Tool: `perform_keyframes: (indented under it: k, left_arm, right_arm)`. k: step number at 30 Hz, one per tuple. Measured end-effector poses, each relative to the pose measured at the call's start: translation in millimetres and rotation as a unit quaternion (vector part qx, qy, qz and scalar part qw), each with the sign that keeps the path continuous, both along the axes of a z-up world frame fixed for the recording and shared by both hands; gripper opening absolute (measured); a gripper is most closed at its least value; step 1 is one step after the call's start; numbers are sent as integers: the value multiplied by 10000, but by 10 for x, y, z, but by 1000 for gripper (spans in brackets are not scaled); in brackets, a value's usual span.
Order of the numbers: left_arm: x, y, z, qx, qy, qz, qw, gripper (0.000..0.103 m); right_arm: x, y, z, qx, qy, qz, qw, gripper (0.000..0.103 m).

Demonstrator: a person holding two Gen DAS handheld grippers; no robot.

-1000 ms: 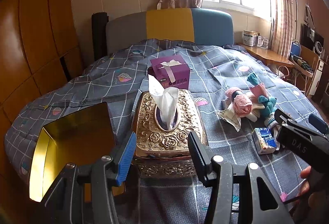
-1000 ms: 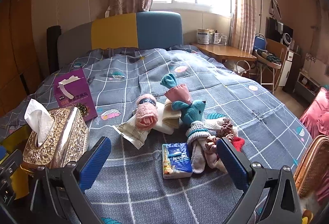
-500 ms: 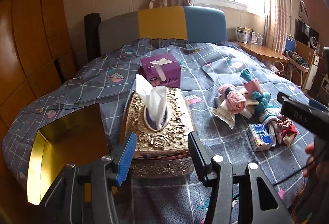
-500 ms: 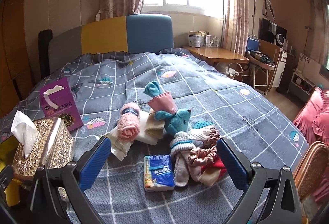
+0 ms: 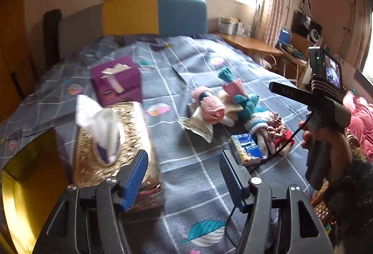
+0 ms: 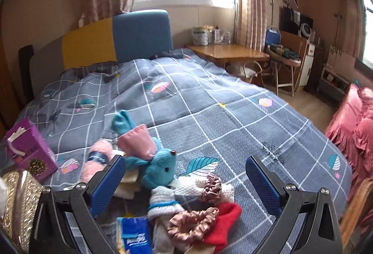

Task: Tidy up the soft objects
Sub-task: 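Grasp the pink towel roll with the left gripper, then drop the pink towel into the gold tray while the right gripper grasps the blue bear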

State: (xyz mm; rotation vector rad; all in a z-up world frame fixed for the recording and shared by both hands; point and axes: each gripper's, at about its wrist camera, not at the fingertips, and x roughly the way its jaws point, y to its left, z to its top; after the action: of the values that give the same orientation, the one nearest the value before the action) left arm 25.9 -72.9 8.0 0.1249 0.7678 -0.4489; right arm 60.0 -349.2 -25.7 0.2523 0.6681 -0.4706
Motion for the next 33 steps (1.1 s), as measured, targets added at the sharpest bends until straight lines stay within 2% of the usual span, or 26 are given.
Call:
perform_keyframes:
  k: [1, 4, 7, 9, 15, 16, 17, 21, 24, 28, 29, 31, 32, 33]
  left_arm:
    - [44, -52, 9, -2, 51, -47, 10000, 64]
    - [300, -210, -7, -317, 571, -121, 9978, 64]
    - [567, -386, -67, -399, 785, -178, 9960, 65]
    - [746, -552, -113, -372, 854, -209, 9954, 74]
    - [1220, -979, -322, 6, 828, -200, 9964, 74]
    - [1307, -1043, -365, 8, 833, -229, 9963, 75]
    - [1376, -1101, -403, 57, 832, -253, 9962, 81]
    - [1701, -1300, -598, 340, 1109, -220, 9930, 82]
    - [1888, -1371, -746, 443, 1308, -106, 9904, 82]
    - [1984, -1478, -848, 642, 1375, -63, 9884, 81]
    - [1999, -1501, -865, 684, 1380, -56, 9881, 79]
    - [2043, -1515, -913, 722, 1401, 1, 9875, 57]
    - [2058, -1512, -929, 643, 1490, -24, 9867, 39]
    - [2066, -1495, -942, 603, 1569, -21, 9858, 38]
  right_arm:
    - [19, -62, -42, 130, 25, -42, 9999, 103]
    - [12, -195, -106, 523, 0, -159, 9985, 103]
    - [-19, -236, -117, 789, -105, -162, 9967, 103]
    - [-33, -280, -140, 1039, -150, -164, 9943, 103]
    - [-58, -400, -204, 1542, -228, -242, 9875, 103]
    - [-71, -422, -209, 1620, -263, -267, 9861, 103]
    - [-86, -451, -217, 1712, -302, -302, 9843, 103]
    - [-110, -536, -279, 2081, -327, -383, 9768, 103]
    - [-90, -539, -308, 2185, -286, -349, 9748, 103]
    - [-52, -514, -317, 2186, -249, -252, 9752, 103]
    - [-49, -510, -319, 2185, -246, -239, 9752, 103]
    - [-51, -508, -317, 2169, -249, -227, 9756, 103]
    - [-49, -506, -317, 2152, -243, -226, 9760, 103]
    - [-47, -503, -319, 2136, -230, -227, 9764, 103]
